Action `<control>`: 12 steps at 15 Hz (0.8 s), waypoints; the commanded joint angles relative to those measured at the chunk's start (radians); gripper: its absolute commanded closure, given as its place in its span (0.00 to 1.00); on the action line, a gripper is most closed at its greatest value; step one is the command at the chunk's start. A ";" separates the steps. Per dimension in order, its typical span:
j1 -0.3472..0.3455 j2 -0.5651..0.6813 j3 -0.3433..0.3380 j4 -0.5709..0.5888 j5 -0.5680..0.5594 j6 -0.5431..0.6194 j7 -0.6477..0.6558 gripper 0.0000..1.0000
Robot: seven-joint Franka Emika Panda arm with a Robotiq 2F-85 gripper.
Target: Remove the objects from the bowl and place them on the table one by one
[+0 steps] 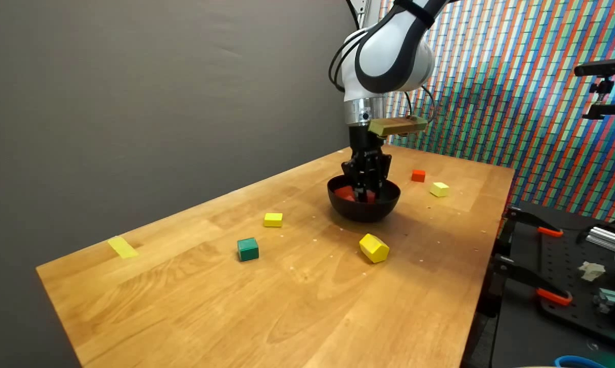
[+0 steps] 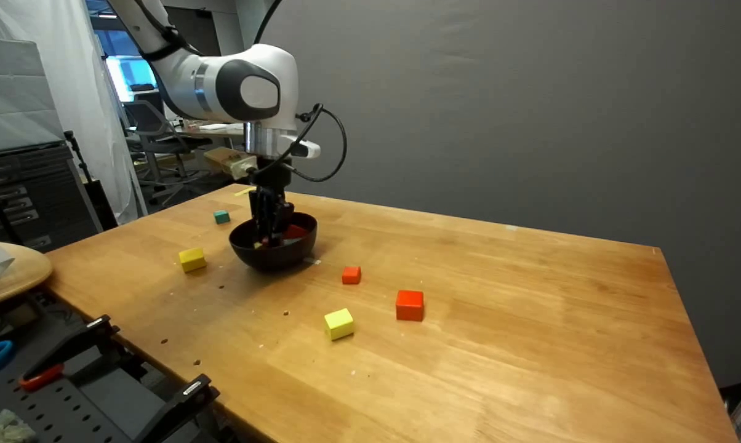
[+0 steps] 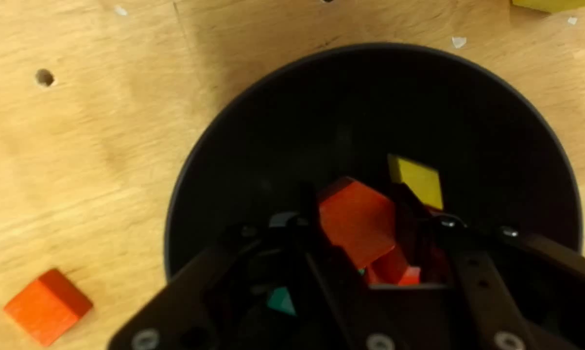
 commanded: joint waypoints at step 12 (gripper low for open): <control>-0.041 0.067 -0.193 0.104 -0.181 0.252 0.318 0.84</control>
